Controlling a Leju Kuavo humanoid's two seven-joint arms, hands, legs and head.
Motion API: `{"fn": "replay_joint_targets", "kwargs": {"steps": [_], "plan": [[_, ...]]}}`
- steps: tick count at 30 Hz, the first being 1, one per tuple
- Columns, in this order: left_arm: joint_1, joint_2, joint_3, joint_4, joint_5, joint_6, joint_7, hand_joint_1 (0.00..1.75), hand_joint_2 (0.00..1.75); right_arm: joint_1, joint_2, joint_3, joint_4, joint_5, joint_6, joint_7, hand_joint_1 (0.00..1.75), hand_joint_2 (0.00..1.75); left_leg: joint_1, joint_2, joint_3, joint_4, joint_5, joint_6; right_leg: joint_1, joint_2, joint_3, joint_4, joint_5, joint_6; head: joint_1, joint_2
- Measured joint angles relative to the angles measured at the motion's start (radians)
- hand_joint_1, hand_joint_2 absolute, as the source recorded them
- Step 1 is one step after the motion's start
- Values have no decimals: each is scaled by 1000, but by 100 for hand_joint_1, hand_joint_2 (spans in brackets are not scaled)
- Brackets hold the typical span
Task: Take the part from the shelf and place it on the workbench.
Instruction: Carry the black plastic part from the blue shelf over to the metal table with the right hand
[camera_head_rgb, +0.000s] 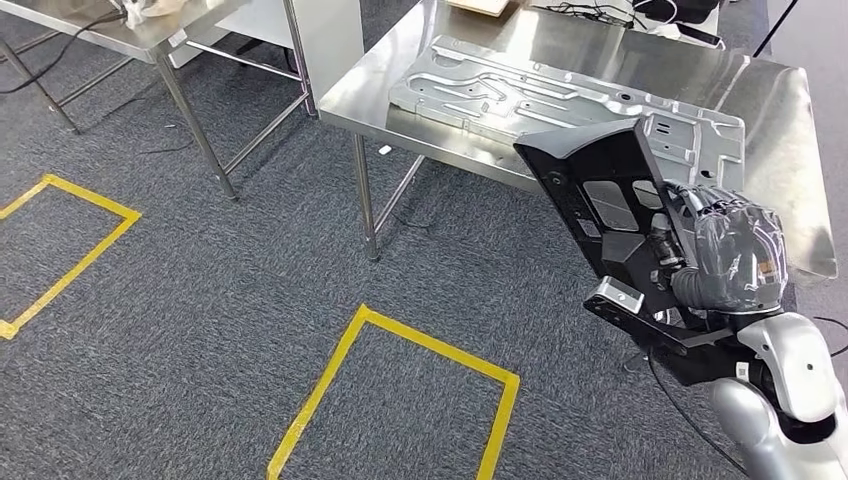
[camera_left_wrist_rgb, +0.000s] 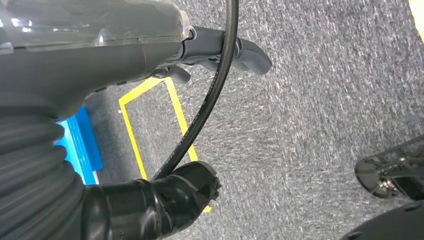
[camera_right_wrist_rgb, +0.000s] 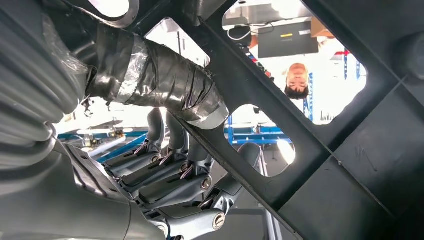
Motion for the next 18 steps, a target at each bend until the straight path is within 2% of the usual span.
{"fn": "replay_joint_targets", "kwargs": {"steps": [1,2,3,5,6,7,9,10,11,12,13,14,15,16,18], "plan": [[0,0,0,2,0,0,-1,0,175,-4,-1,0,0,0,3,0,175,175,-2,0,3,0,-4,-3,5,-2,17,-40,13,-10,-1,0],[0,0,0,4,0,0,-1,0,175,-8,-2,0,0,0,6,0,175,175,-1,1,2,-1,-7,-6,8,-3,25,-58,12,-17,-2,0],[-2,0,0,5,0,0,-2,0,175,-12,-3,0,0,0,8,1,175,175,-2,2,4,-3,-9,-10,10,-3,29,-67,8,-20,-3,0],[-4,3,0,5,0,1,-3,0,175,-18,-7,-1,0,-1,11,2,175,175,-4,3,8,-4,-15,-20,1,-2,45,-88,9,-22,-3,0],[-5,4,0,6,0,1,-4,0,175,-22,-8,-2,0,-2,13,3,175,175,-4,3,4,13,-25,-26,-5,-2,58,-101,10,-23,-5,0],[-5,5,0,6,0,1,-4,0,175,-26,-8,-2,0,-3,16,4,175,175,-2,3,-14,51,-42,-33,-11,-4,71,-114,10,-25,-6,0],[-5,6,-1,8,0,1,-5,0,175,-35,-8,-1,0,-6,19,4,175,175,13,2,-87,176,-85,-50,-16,-6,88,-122,3,-26,-9,0],[-5,7,-1,9,0,1,-6,0,175,-38,-8,-1,1,-7,20,4,175,175,22,3,-129,234,-97,-58,-19,-6,94,-123,-2,-24,-9,0],[-4,8,-1,10,0,2,-7,0,175,-40,-8,0,2,-8,21,4,175,175,30,3,-158,265,-91,-66,-23,-5,101,-122,-9,-19,-9,0],[-3,9,-1,12,0,3,-7,0,175,-43,-8,0,4,-8,22,4,175,175,37,3,-168,257,-65,-74,-28,-4,111,-121,-18,-13,-9,0],[-2,10,-1,13,0,3,-8,0,175,-47,-8,0,6,-9,23,4,175,175,44,4,-157,211,-20,-81,-33,-3,122,-119,-27,-5,-9,0],[-1,12,-1,14,0,4,-8,0,175,-51,-8,0,8,-9,24,5,175,175,50,5,-136,145,26,-87,-38,-2,132,-117,-38,3,-9,0],[-1,13,-1,16,0,6,-8,0,175,-58,-9,0,9,-9,25,5,175,175,51,4,-111,85,57,-91,-40,-1,139,-113,-49,13,-10,0],[-2,13,-1,18,0,7,-9,0,175,-64,-10,0,10,-9,27,6,175,175,51,4,-92,43,69,-87,-41,0,142,-111,-58,22,-10,0],[-4,15,-1,22,0,9,-10,0,175,-78,-14,0,15,-10,33,6,175,175,46,2,-78,20,55,-70,-39,2,147,-112,-65,39,-12,0]]}}
